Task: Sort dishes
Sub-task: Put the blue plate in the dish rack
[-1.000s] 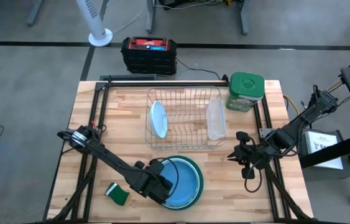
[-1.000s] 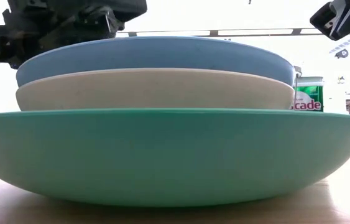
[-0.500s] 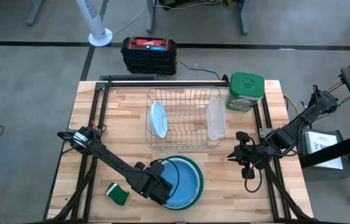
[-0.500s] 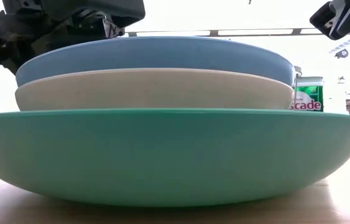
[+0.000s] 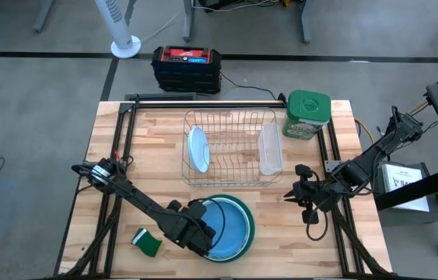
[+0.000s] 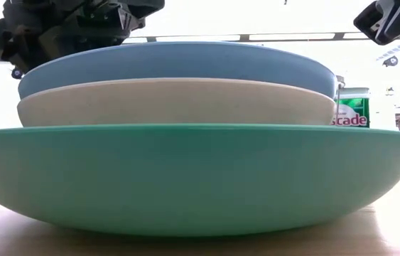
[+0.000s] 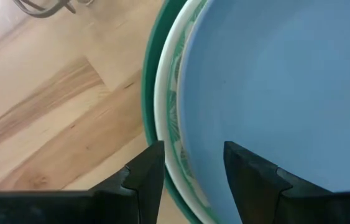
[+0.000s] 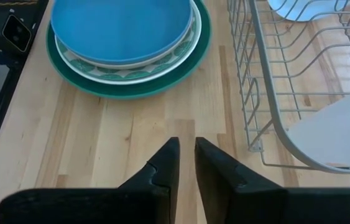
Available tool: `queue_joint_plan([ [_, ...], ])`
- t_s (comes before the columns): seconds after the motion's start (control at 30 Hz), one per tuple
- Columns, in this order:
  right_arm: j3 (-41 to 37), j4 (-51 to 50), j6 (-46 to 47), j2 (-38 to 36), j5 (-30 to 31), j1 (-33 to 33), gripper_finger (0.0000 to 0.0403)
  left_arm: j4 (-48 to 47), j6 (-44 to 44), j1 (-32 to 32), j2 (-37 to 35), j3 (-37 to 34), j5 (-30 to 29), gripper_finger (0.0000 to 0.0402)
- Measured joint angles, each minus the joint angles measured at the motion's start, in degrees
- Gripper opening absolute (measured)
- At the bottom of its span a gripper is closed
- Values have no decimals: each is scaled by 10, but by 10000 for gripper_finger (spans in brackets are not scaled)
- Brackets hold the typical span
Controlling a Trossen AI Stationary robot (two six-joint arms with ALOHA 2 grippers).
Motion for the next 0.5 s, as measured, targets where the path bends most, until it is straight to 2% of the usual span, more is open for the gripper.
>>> queue_joint_plan([
  [0.1,0,0,0,0,0,0,49,-1,3,1,0,0,-1,145],
  [0.5,0,1,0,0,0,0,39,1,4,1,0,0,-1,35],
])
